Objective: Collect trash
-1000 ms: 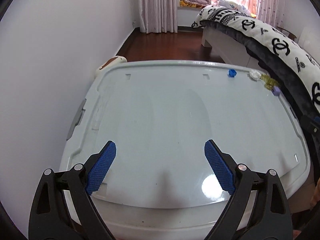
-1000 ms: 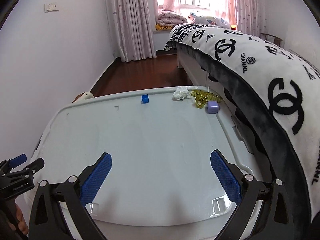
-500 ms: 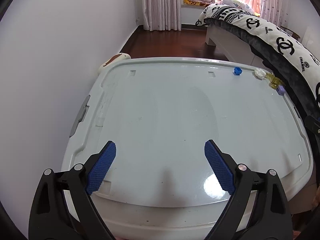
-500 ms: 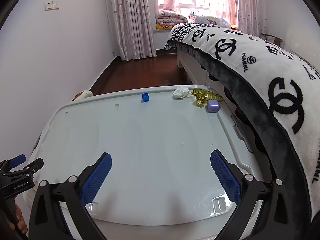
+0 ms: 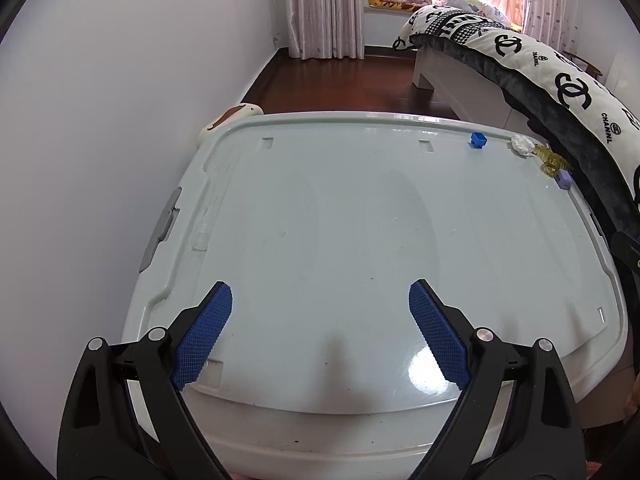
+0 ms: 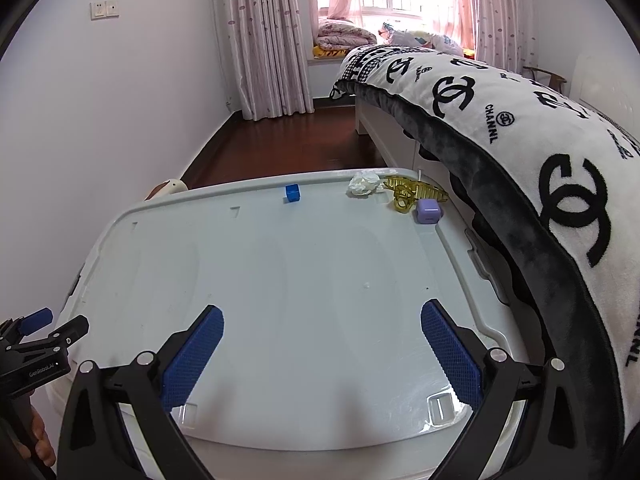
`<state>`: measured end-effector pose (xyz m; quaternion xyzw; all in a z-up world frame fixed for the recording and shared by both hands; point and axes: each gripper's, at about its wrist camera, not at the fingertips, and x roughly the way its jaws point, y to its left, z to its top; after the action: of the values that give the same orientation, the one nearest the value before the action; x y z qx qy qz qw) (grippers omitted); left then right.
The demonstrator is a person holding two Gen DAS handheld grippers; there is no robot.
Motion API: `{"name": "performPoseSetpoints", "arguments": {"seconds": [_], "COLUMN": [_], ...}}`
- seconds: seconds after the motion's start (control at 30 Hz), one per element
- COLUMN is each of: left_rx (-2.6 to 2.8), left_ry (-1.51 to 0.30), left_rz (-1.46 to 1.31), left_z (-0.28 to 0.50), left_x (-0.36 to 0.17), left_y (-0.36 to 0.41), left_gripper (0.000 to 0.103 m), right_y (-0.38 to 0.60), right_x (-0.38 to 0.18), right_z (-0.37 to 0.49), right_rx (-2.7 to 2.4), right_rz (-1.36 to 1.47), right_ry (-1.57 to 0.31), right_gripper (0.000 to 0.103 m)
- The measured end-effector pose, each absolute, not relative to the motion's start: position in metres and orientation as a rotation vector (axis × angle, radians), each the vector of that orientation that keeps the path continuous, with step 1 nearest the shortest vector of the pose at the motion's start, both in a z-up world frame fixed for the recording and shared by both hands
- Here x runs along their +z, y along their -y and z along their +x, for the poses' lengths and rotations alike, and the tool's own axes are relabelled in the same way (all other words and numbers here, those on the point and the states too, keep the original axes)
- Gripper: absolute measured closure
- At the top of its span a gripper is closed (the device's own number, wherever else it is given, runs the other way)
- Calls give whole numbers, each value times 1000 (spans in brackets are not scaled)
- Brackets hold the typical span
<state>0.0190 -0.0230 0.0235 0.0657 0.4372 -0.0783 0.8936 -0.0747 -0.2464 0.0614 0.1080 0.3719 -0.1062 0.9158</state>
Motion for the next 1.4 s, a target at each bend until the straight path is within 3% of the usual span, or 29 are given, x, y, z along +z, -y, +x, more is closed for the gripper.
{"name": "performPoseSetpoints", "arguments": {"seconds": [1.4], "left_rx": [-119], "left_ry": [-916], "left_rz": [132], "left_z": [17], "left_x": [20], "left_y": [23], "left_gripper": [15], "right_y": [231], "right_x": [55], "right_z": [-65], "right_rx": [-162], "right_rz": [194], "right_ry": [-787], "right_gripper": [6]}}
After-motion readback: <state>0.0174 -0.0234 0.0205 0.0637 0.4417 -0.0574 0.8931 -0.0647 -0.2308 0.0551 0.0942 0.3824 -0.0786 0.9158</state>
